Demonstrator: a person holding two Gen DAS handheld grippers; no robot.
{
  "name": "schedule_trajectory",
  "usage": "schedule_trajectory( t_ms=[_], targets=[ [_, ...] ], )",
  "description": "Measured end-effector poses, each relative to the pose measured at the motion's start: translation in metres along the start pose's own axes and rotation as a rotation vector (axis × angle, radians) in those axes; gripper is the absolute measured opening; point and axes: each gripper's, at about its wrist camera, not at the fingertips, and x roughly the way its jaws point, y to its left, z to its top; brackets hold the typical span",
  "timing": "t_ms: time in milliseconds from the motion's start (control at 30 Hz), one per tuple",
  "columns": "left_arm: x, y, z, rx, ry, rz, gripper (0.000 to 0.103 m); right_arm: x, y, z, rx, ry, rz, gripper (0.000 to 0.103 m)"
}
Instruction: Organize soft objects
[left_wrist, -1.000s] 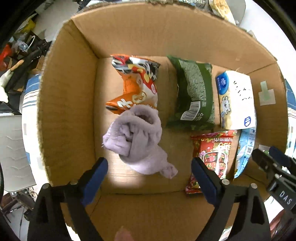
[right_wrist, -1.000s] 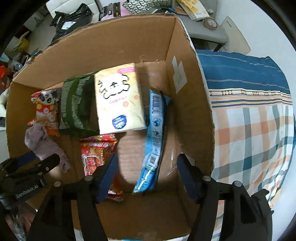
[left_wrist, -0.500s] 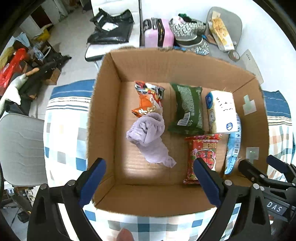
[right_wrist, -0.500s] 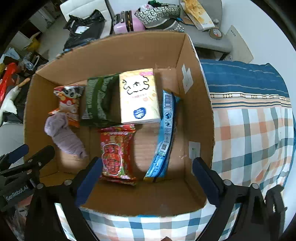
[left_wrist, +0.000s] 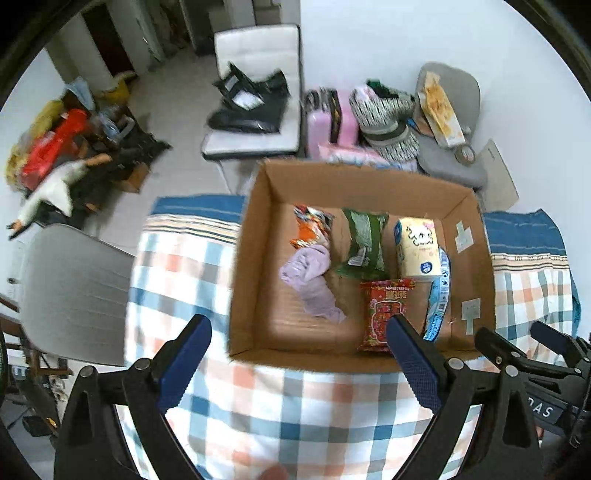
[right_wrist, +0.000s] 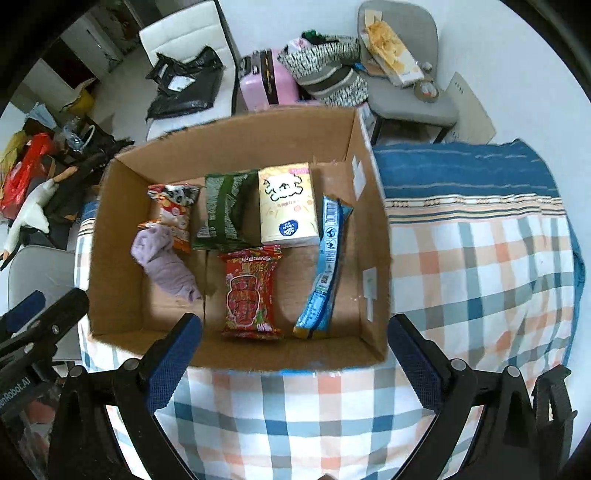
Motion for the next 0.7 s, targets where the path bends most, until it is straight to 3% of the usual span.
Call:
schedule_trajectory(
  t_ms=[267,500,700],
  targets=[
    [-0.092,0.007,-0.038,-0.029,-0.140,-0.010,0.097,-0.092,-0.007,-0.049,-0.038,-0.137,0.020,0.102],
    [-0.144,0.007,-0.068,-0.011,-0.195,0.008,0.097,-0.166,-0.007,-0.091,-0.068,-0.225,0.036,0.102],
    [-0.178,0.012,-0.085,-0.022,-0.229,-0.023,0.097,-0.217,-0.007,-0.114,-0.079,-0.299,0.044,0.102]
  ],
)
